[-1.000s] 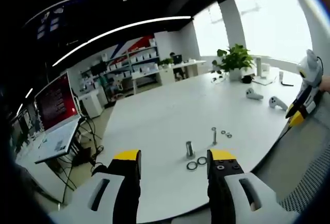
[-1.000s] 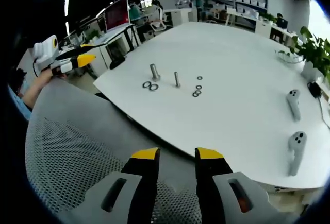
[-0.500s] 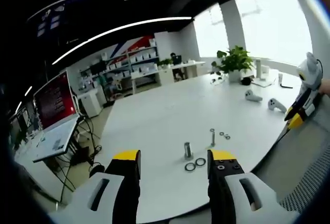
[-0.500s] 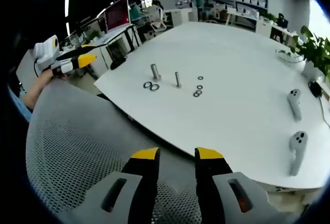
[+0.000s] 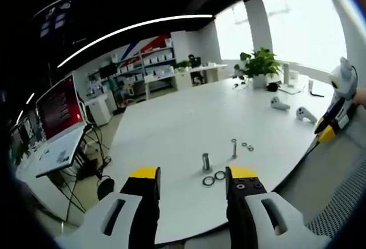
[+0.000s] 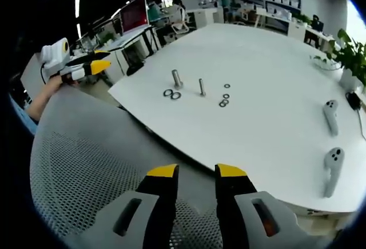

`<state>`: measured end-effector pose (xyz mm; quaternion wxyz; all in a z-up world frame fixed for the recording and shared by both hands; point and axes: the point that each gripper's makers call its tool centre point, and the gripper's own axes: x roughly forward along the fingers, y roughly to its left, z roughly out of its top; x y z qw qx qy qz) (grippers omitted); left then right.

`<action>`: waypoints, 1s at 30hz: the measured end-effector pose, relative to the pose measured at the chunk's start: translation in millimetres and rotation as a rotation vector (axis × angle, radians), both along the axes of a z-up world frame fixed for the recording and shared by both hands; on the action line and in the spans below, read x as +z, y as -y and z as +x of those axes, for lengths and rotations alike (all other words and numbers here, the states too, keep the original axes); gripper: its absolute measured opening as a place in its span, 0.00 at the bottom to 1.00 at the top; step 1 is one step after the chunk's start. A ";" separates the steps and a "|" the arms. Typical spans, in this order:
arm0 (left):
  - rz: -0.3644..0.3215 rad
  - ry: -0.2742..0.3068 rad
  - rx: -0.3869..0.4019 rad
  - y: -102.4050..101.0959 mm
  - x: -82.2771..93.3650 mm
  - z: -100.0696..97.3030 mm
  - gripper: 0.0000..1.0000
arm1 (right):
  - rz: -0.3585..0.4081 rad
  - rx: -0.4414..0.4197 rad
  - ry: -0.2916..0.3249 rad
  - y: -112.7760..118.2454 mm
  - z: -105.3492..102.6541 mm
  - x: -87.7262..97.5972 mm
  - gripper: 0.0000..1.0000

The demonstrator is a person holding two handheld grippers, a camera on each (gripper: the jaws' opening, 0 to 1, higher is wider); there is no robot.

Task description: Place the washer onto the threaded stud by aligning its center hole with the stud, sliding it down to the base, and recovering from edge contact or off-axis alignment until the washer reaches the visible bottom stop.

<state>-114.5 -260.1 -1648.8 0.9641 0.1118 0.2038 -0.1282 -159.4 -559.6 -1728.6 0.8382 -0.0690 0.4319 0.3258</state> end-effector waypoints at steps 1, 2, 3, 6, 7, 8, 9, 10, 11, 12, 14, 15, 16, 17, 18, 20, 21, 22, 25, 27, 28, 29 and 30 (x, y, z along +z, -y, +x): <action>0.001 -0.001 -0.002 0.5 -0.3 0.1 0.43 | 0.000 0.000 0.000 0.0 -0.1 0.0 0.28; 0.004 -0.005 -0.003 0.8 -0.9 -0.1 0.43 | 0.001 0.001 -0.001 0.1 -0.1 -0.2 0.28; 0.005 -0.007 -0.004 0.8 -1.2 -0.2 0.43 | 0.001 0.002 -0.002 -0.1 -0.3 -0.2 0.28; 0.005 -0.010 -0.004 0.9 -1.6 -0.2 0.43 | 0.002 0.006 -0.004 -0.5 -0.5 -0.5 0.28; 0.005 -0.011 -0.005 1.1 -1.7 -0.3 0.43 | 0.002 0.006 -0.004 -0.5 -0.5 -0.5 0.28; 0.006 -0.013 -0.006 1.2 -2.0 -0.5 0.43 | 0.002 0.007 -0.005 -0.6 -0.6 -0.6 0.28; 0.008 -0.015 -0.006 1.2 -2.2 -0.7 0.43 | 0.002 0.009 -0.005 -0.7 -0.7 -0.7 0.28; 0.008 -0.017 -0.005 1.1 -2.5 -0.8 0.42 | 0.001 0.011 -0.006 -1.0 -0.9 -0.8 0.28; 0.007 -0.019 -0.005 1.0 -2.8 -0.8 0.42 | 0.001 0.012 -0.006 -1.2 -0.9 -0.8 0.27; 0.007 -0.021 -0.004 1.0 -2.9 -0.8 0.42 | 0.002 0.014 -0.006 -1.5 -0.8 -0.8 0.27; 0.008 -0.022 -0.006 1.2 -3.2 -0.4 0.42 | 0.001 0.015 -0.007 -1.5 -0.7 -0.9 0.27; 0.009 -0.024 -0.008 1.5 -3.5 -0.4 0.42 | 0.002 0.015 -0.008 -1.5 -0.9 -1.1 0.27; 0.011 -0.025 -0.009 1.7 -3.8 -0.5 0.42 | 0.002 0.016 -0.009 -1.5 -1.2 -1.2 0.27; 0.013 -0.027 -0.011 1.8 -4.3 -0.6 0.41 | 0.002 0.017 -0.010 -1.7 -1.3 -1.2 0.27; 0.016 -0.031 -0.013 2.0 -5.0 -0.7 0.41 | 0.002 0.018 -0.010 -1.9 -1.4 -1.3 0.27; 0.017 -0.038 -0.015 2.1 -6.0 -0.8 0.41 | 0.001 0.020 -0.013 -2.1 -1.5 -1.5 0.27; 0.016 -0.040 -0.016 2.5 -6.2 -0.9 0.41 | 0.000 0.022 -0.014 -2.3 -1.6 -1.6 0.27; 0.016 -0.040 -0.017 2.8 -6.3 -1.0 0.41 | 0.000 0.023 -0.014 -2.4 -1.7 -1.8 0.27; 0.020 -0.044 -0.019 2.9 -7.3 -1.6 0.41 | 0.000 0.024 -0.017 -2.4 -2.4 -2.4 0.27; 0.021 -0.048 -0.021 3.1 -8.0 -1.9 0.41 | 0.000 0.025 -0.019 -2.6 -2.6 -2.5 0.27; 0.021 -0.049 -0.021 3.2 -8.1 -1.9 0.41 | 0.000 0.026 -0.020 -2.8 -2.9 -2.4 0.27; 0.020 -0.047 -0.022 3.2 -8.1 -1.5 0.41 | 0.000 0.027 -0.020 -3.0 -3.2 -2.4 0.27; 0.020 -0.046 -0.022 3.2 -8.0 -1.5 0.41 | 0.001 0.027 -0.021 -3.0 -3.4 -2.3 0.27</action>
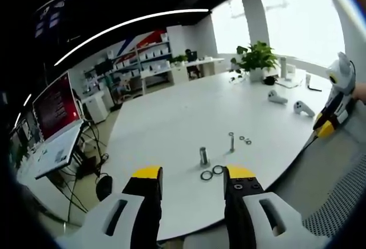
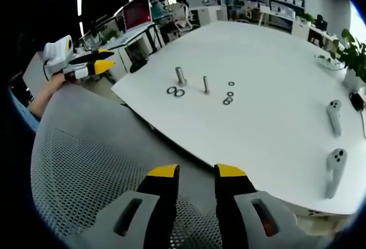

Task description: Place the washer onto the threaded stud by aligning its center hole with the stud, sliding it down to the base, and recovering from edge contact or off-axis alignment until the washer reaches the visible bottom stop.

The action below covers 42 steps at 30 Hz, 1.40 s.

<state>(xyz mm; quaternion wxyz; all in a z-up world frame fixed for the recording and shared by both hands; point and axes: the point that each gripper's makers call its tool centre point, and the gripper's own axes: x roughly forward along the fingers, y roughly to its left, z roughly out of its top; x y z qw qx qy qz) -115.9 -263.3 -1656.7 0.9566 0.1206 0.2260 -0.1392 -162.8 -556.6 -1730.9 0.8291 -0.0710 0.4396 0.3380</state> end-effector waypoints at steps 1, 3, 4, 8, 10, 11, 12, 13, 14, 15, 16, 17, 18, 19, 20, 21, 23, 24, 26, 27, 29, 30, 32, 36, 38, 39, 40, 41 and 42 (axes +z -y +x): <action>0.000 0.000 0.000 -0.1 -0.1 0.1 0.40 | 0.000 0.000 -0.001 -0.1 -0.3 0.0 0.27; 0.001 -0.001 0.001 -0.6 -0.5 -0.1 0.40 | 0.003 -0.002 0.000 -0.4 -0.2 0.3 0.27; 0.001 0.000 0.002 -0.8 -0.5 -0.1 0.40 | 0.004 -0.005 0.000 -0.3 0.3 0.2 0.27; -0.003 0.004 0.007 -1.7 0.4 0.4 0.40 | 0.002 -0.001 -0.002 0.0 0.6 -0.6 0.27; -0.001 0.003 0.005 -1.5 0.2 0.2 0.40 | 0.005 -0.001 -0.002 -0.2 -0.1 -0.6 0.27; 0.001 0.002 0.005 -1.4 0.1 0.0 0.40 | 0.006 -0.002 -0.003 -0.4 -0.3 -0.5 0.27; 0.001 0.002 0.004 -1.4 -0.1 -0.1 0.40 | 0.006 -0.002 -0.003 -0.4 -0.5 -0.4 0.27; 0.001 0.000 0.005 -1.5 -0.2 -0.4 0.40 | 0.006 -0.002 -0.003 -0.4 -0.5 -0.4 0.27; 0.000 -0.001 0.005 -1.5 -0.3 -0.4 0.40 | 0.006 -0.003 -0.003 -0.5 -0.6 -0.2 0.27; -0.001 -0.003 0.005 -1.4 -0.3 -0.4 0.40 | 0.007 -0.003 -0.003 -0.6 -0.5 0.0 0.27; -0.003 -0.004 0.004 -1.2 -0.3 -0.4 0.40 | 0.008 -0.002 -0.003 -0.9 -0.9 0.3 0.27; -0.002 -0.003 0.002 -0.9 0.0 -0.4 0.40 | 0.011 0.000 -0.007 -1.6 -1.7 0.4 0.27; -0.001 -0.001 0.001 -0.7 0.1 -0.4 0.40 | 0.011 0.003 -0.009 -2.0 -2.3 0.3 0.27; 0.000 -0.002 0.001 -0.8 -0.1 -0.6 0.40 | 0.010 0.005 -0.009 -2.1 -2.7 0.2 0.27; -0.001 -0.005 0.002 -1.0 -0.5 -0.9 0.40 | 0.010 0.005 -0.010 -2.0 -2.9 0.1 0.27; -0.001 -0.005 0.002 -1.1 -0.8 -0.9 0.40 | 0.009 0.007 -0.011 -2.1 -3.2 0.0 0.27; 0.000 -0.004 0.001 -1.1 -0.5 -0.8 0.40 | 0.006 0.003 0.004 -1.6 -2.0 1.9 0.27; 0.001 -0.003 0.000 -1.2 -0.4 -0.7 0.39 | 0.007 -0.002 0.024 -1.4 0.7 3.9 0.27; -0.001 -0.010 -0.002 -1.3 -1.2 -0.7 0.39 | 0.002 0.019 0.019 -2.6 -0.5 3.9 0.27; 0.001 -0.012 -0.005 -0.9 -1.5 -0.5 0.39 | 0.001 0.066 0.013 -6.5 -3.5 4.1 0.27; 0.005 -0.017 -0.007 -0.6 -2.4 -0.6 0.39 | -0.002 0.091 0.021 -9.1 -4.2 4.9 0.27; 0.006 -0.020 -0.005 -1.1 -3.0 -1.0 0.39 | -0.011 0.087 0.008 -8.2 -5.2 3.2 0.27; 0.006 -0.022 -0.001 -1.9 -3.7 -0.9 0.39 | -0.007 0.104 -0.015 -8.6 -7.0 2.0 0.27; 0.012 -0.014 0.002 -2.4 -2.5 -1.0 0.39 | -0.010 0.171 -0.055 -10.1 -8.0 2.3 0.27; -0.003 0.003 0.004 -2.5 0.8 -0.3 0.39 | -0.059 0.227 -0.052 -7.3 -5.6 1.2 0.27; -0.004 0.000 0.004 -2.5 0.5 -0.4 0.39 | -0.080 0.252 -0.046 -6.7 -4.5 1.3 0.27; -0.003 -0.003 0.004 -2.3 -0.1 -0.5 0.39 | -0.095 0.280 -0.031 -7.4 -2.5 2.4 0.27; 0.004 -0.008 0.002 -2.5 -1.6 -0.7 0.39 | -0.100 0.287 -0.028 -7.1 -1.6 2.6 0.27; 0.009 -0.011 0.001 -2.4 -2.4 -1.0 0.39 | -0.113 0.303 -0.027 -5.9 0.3 2.8 0.27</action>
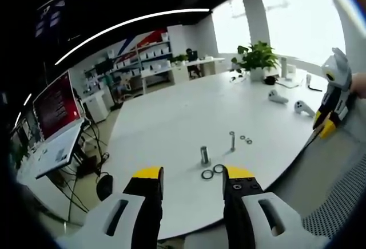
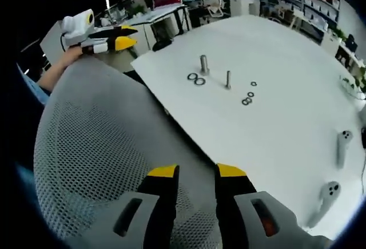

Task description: Place the washer onto the threaded stud by aligning its center hole with the stud, sliding it down to the base, and recovering from edge contact or off-axis alignment until the washer reaches the visible bottom stop.

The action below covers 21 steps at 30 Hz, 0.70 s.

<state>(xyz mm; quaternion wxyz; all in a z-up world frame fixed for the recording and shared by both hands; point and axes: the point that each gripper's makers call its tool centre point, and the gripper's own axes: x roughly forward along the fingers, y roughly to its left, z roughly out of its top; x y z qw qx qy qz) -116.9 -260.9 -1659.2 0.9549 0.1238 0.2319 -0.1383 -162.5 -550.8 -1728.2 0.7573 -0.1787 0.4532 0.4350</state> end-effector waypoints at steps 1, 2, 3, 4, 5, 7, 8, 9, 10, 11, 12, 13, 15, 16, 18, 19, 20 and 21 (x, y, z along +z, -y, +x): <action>0.000 0.000 -0.001 0.6 0.0 -0.2 0.39 | -0.004 0.008 0.002 0.1 1.7 0.6 0.27; 0.000 0.002 -0.002 0.9 0.3 -0.2 0.39 | -0.008 0.019 0.008 -0.2 3.2 1.9 0.27; 0.001 0.006 -0.003 0.8 0.9 -0.1 0.39 | -0.012 0.032 0.012 -0.8 6.1 3.1 0.27; -0.001 0.006 -0.002 0.5 1.0 0.1 0.39 | -0.017 0.047 0.015 -1.3 8.7 3.7 0.27; -0.002 0.004 -0.001 0.4 0.7 0.3 0.39 | -0.020 0.055 0.016 -1.9 10.6 3.9 0.27; 0.002 0.001 -0.006 1.1 0.1 0.2 0.39 | -0.030 0.088 0.020 -3.7 15.3 4.8 0.27; 0.003 -0.001 -0.008 1.4 -0.2 0.1 0.39 | -0.033 0.103 0.027 -5.1 19.1 5.0 0.27; 0.005 -0.005 -0.012 2.3 -1.0 -0.1 0.39 | -0.036 0.111 0.029 -5.6 21.4 4.6 0.27; 0.008 -0.008 -0.019 3.2 -1.6 -0.3 0.39 | -0.046 0.125 0.028 -6.0 24.2 3.3 0.27; 0.012 -0.013 -0.025 3.9 -2.6 -0.6 0.39 | -0.055 0.136 0.029 -6.0 26.4 2.2 0.27; 0.013 -0.016 -0.024 3.5 -3.3 -0.8 0.39 | -0.064 0.146 0.031 -6.1 28.8 1.2 0.27; 0.013 -0.022 -0.019 2.8 -4.2 -1.3 0.39 | -0.073 0.159 0.036 -7.2 31.8 0.5 0.27; 0.015 -0.023 -0.015 2.1 -4.7 -1.4 0.39 | -0.078 0.177 0.034 -10.0 37.7 -1.1 0.27; 0.019 -0.020 -0.013 1.8 -4.6 -1.9 0.39 | -0.079 0.181 0.032 -11.3 40.3 -1.6 0.27; 0.023 -0.016 -0.008 0.4 -4.2 -2.4 0.39 | -0.082 0.200 0.034 -15.6 47.8 -3.0 0.27; 0.022 -0.015 -0.006 0.1 -4.2 -2.4 0.39 | -0.084 0.205 0.033 -17.0 51.1 -4.2 0.27; 0.021 -0.015 -0.004 -0.4 -4.1 -2.3 0.39 | -0.088 0.209 0.030 -18.2 54.8 -5.8 0.27; 0.020 -0.016 -0.004 -0.5 -4.1 -2.1 0.39 | -0.093 0.216 0.029 -19.9 58.2 -7.2 0.27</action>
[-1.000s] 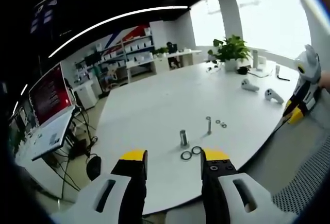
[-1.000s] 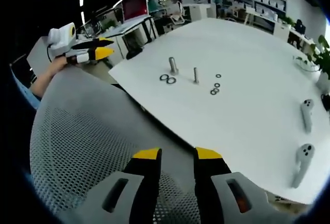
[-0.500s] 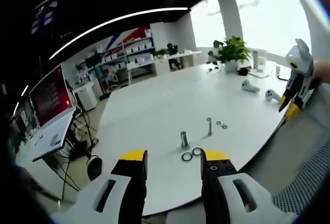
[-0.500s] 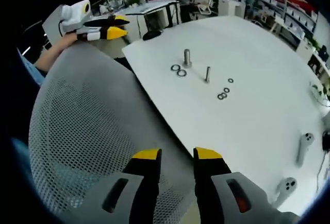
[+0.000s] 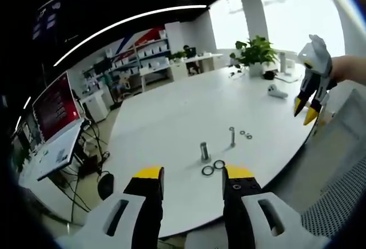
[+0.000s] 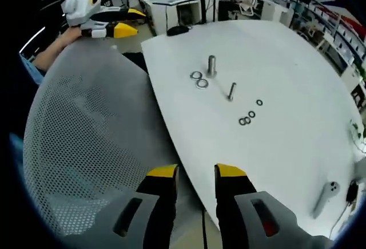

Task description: Place the washer onto the threaded stud by aligning its center hole with the stud, sliding it down to the base, and recovering from edge contact or off-axis alignment until the washer reaches the visible bottom stop.

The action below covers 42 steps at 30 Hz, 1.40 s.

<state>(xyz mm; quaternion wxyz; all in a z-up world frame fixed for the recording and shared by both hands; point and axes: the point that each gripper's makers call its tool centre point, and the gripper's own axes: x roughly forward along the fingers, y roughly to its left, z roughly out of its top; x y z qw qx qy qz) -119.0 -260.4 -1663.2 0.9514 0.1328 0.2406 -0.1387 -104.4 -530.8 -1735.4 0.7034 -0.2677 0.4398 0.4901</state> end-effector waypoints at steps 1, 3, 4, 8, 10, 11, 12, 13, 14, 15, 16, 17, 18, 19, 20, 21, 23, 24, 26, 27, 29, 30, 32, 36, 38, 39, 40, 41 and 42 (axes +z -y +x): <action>0.001 -0.002 0.000 0.1 -0.3 0.2 0.39 | -0.005 0.009 0.001 -2.1 3.4 -1.3 0.27; 0.004 -0.008 -0.002 0.1 -1.3 0.6 0.38 | -0.016 0.027 0.009 -7.2 14.8 -6.0 0.27; 0.002 -0.008 -0.001 -0.1 -1.2 0.8 0.38 | -0.023 0.031 0.010 -8.3 18.4 -7.9 0.27; -0.008 -0.010 0.009 -2.0 -1.2 1.6 0.36 | -0.055 0.061 0.014 -12.4 36.8 -21.4 0.26; -0.002 -0.017 0.007 -1.6 -2.5 1.3 0.36 | -0.058 0.066 0.016 -14.7 47.1 -26.9 0.25; 0.000 -0.018 0.007 -1.8 -2.9 1.1 0.36 | -0.060 0.064 0.012 -15.8 52.9 -29.9 0.25; 0.001 -0.020 0.009 -2.3 -3.4 0.9 0.36 | -0.059 0.062 0.009 -16.7 56.6 -31.7 0.25; 0.001 -0.022 0.010 -2.7 -3.6 0.8 0.35 | -0.058 0.056 0.004 -17.6 60.4 -33.4 0.25; 0.002 -0.023 0.012 -3.0 -3.8 0.7 0.35 | -0.057 0.048 -0.002 -18.5 65.6 -35.8 0.25; 0.002 -0.024 0.013 -3.2 -4.0 0.8 0.35 | -0.056 0.046 -0.006 -19.2 69.0 -37.5 0.25; 0.003 -0.025 0.014 -3.4 -4.4 0.9 0.35 | -0.055 0.039 -0.010 -20.4 73.6 -39.7 0.25; 0.005 -0.027 0.014 -3.5 -4.7 0.9 0.35 | -0.054 0.037 -0.012 -20.8 75.0 -40.5 0.25; 0.006 -0.028 0.014 -3.8 -4.9 0.8 0.35 | -0.054 0.030 -0.020 -21.6 79.6 -43.5 0.25; 0.006 -0.029 0.015 -3.9 -5.1 0.8 0.35 | -0.055 0.026 -0.024 -21.9 82.6 -45.8 0.24; 0.006 -0.030 0.015 -3.9 -5.2 0.7 0.35 | -0.055 0.028 -0.026 -23.1 86.4 -49.2 0.24; 0.006 -0.030 0.016 -4.0 -5.3 0.6 0.35 | -0.058 0.027 -0.029 -23.6 88.9 -51.5 0.23; 0.007 -0.030 0.017 -4.5 -5.2 0.9 0.35 | -0.066 0.023 -0.038 -24.5 95.2 -58.4 0.23; 0.007 -0.029 0.018 -4.8 -5.1 1.0 0.35 | -0.071 0.018 -0.045 -25.4 98.6 -62.1 0.22; 0.005 -0.029 0.020 -5.3 -5.1 1.4 0.34 | -0.076 0.018 -0.046 -27.3 103.8 -66.9 0.20; 0.005 -0.029 0.019 -5.3 -5.2 1.4 0.34 | -0.081 0.018 -0.046 -28.4 108.1 -71.2 0.19; 0.008 -0.028 0.018 -5.0 -5.3 0.9 0.34 | -0.092 0.005 -0.052 -29.6 114.9 -78.1 0.19; 0.010 -0.027 0.019 -4.9 -5.3 0.4 0.34 | -0.097 0.003 -0.056 -30.3 116.9 -81.1 0.19; 0.015 -0.025 0.024 -5.8 -5.2 -0.5 0.34 | -0.103 -0.004 -0.065 -32.1 122.0 -87.9 0.19; 0.013 -0.028 0.028 -6.9 -5.7 0.0 0.34 | -0.124 -0.018 -0.075 -32.6 130.6 -98.4 0.19; 0.017 -0.029 0.023 -6.4 -5.8 0.2 0.34 | -0.135 -0.024 -0.082 -32.1 134.3 -102.7 0.19; 0.016 -0.029 0.024 -6.6 -5.9 0.2 0.34 | -0.134 -0.029 -0.088 -32.3 135.3 -103.9 0.19; 0.013 -0.030 0.027 -7.1 -6.2 0.3 0.33 | -0.129 -0.030 -0.099 -33.6 134.4 -104.3 0.19; 0.014 -0.031 0.028 -7.4 -6.3 0.3 0.33 | -0.127 -0.031 -0.105 -34.4 133.9 -104.7 0.19; 0.016 -0.031 0.029 -7.7 -6.3 0.4 0.33 | -0.126 -0.031 -0.110 -35.5 133.2 -105.4 0.19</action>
